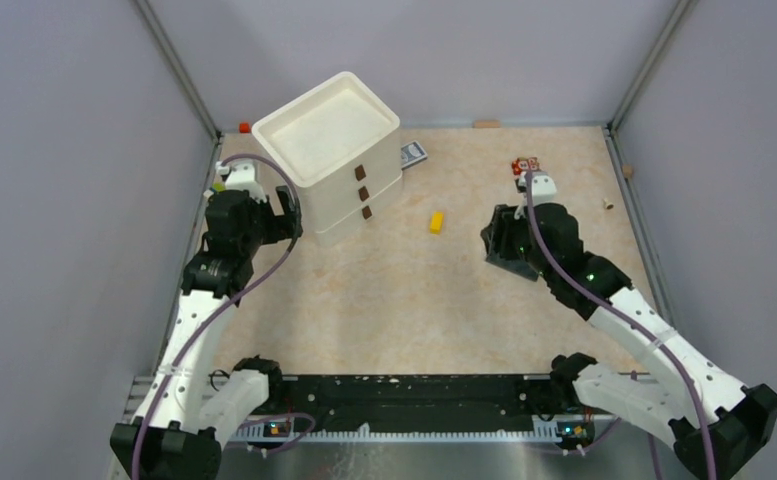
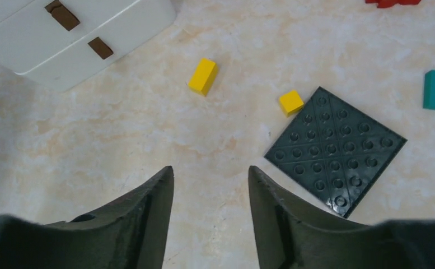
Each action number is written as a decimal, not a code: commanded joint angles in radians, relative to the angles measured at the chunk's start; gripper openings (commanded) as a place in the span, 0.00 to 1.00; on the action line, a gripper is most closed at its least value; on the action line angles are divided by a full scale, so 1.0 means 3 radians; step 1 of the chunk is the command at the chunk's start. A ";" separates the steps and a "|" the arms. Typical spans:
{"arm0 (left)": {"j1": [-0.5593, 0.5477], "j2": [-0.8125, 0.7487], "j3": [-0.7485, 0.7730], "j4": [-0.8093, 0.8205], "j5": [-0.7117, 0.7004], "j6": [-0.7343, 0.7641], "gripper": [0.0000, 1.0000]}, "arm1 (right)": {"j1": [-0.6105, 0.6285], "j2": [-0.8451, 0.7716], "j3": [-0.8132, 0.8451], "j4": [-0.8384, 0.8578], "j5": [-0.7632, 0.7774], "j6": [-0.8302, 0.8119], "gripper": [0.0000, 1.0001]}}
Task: Organize the makeup
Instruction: Reset both arms
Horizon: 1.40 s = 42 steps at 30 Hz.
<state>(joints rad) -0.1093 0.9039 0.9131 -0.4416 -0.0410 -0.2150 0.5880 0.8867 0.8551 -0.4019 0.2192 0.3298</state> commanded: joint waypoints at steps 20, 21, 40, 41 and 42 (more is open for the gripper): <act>-0.0006 0.0027 0.0045 0.0086 -0.0208 0.0040 0.99 | 0.0008 0.0756 0.0304 -0.0232 0.0454 0.0440 0.92; -0.0005 0.0021 0.0049 0.0082 -0.0215 0.0045 0.99 | 0.0008 0.0730 0.0280 -0.0171 0.0409 0.0362 0.93; -0.0008 -0.0218 -0.0016 0.0151 -0.0155 0.0173 0.99 | 0.0003 0.0339 0.0469 -0.0387 0.0552 0.0026 0.94; -0.0004 -0.0235 -0.0016 0.0155 -0.0139 0.0185 0.99 | 0.0003 0.0307 0.0488 -0.0372 0.0569 0.0031 0.94; -0.0006 -0.0254 -0.0020 0.0161 -0.0124 0.0198 0.99 | 0.0003 0.0286 0.0515 -0.0367 0.0614 0.0038 0.94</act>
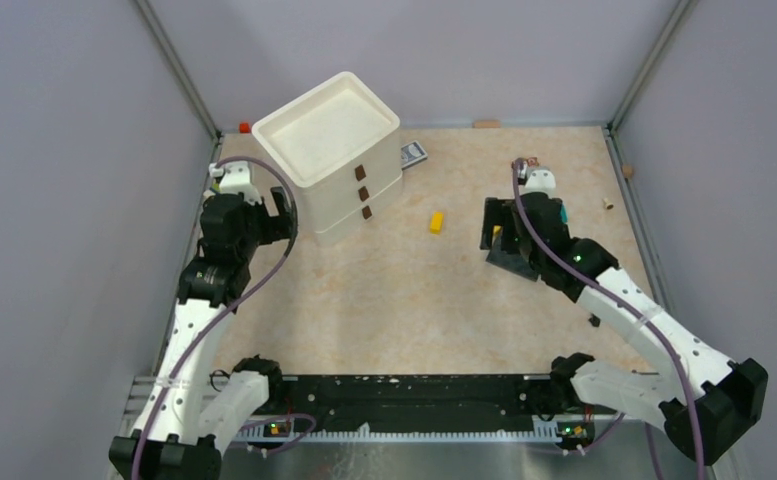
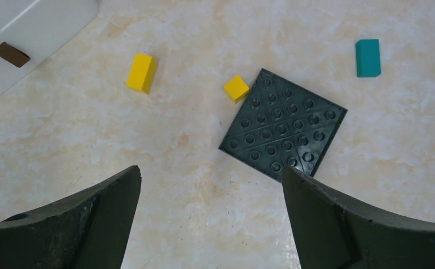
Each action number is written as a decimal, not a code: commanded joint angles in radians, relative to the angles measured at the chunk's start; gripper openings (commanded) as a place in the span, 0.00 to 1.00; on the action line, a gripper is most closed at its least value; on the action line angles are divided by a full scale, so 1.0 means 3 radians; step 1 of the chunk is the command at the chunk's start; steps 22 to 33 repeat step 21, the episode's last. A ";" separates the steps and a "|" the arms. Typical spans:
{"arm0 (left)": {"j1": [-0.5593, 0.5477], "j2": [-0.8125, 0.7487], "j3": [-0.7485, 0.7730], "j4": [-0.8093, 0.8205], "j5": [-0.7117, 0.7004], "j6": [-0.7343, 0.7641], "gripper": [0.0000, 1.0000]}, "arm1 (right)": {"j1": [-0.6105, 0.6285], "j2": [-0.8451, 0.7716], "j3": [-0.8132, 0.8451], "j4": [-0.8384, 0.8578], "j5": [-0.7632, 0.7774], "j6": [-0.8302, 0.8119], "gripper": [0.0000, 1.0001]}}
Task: Organize the makeup
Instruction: Reset both arms
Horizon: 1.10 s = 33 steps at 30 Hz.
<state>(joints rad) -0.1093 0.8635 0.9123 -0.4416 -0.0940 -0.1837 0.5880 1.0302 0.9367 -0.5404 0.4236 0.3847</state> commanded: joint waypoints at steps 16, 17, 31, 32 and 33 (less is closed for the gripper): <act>0.0000 -0.0288 -0.0085 0.0265 0.0295 0.0217 0.99 | 0.0003 -0.0726 -0.0097 0.0404 0.0301 0.0056 0.99; -0.0005 -0.0287 -0.0086 0.0265 0.0284 0.0218 0.99 | 0.0002 -0.0721 -0.0100 0.0394 0.0300 0.0057 0.99; -0.0001 -0.0252 -0.0068 0.0248 0.0179 0.0187 0.99 | 0.0003 -0.0685 -0.0085 0.0343 0.0296 0.0065 0.99; -0.0001 -0.0252 -0.0068 0.0248 0.0179 0.0187 0.99 | 0.0003 -0.0685 -0.0085 0.0343 0.0296 0.0065 0.99; -0.0001 -0.0252 -0.0068 0.0248 0.0179 0.0187 0.99 | 0.0003 -0.0685 -0.0085 0.0343 0.0296 0.0065 0.99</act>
